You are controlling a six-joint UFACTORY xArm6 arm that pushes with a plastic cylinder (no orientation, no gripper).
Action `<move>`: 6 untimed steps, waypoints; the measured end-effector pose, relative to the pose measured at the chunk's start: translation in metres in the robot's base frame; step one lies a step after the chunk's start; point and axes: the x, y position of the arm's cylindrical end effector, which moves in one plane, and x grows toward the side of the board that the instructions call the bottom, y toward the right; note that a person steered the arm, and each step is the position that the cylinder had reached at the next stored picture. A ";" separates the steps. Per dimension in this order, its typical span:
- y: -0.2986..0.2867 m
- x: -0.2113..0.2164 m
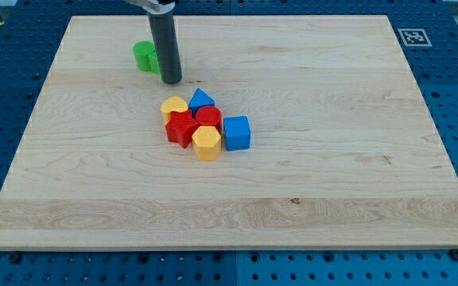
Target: Move your arm towards green star
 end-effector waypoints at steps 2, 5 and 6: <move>0.057 0.000; 0.054 -0.004; 0.033 -0.012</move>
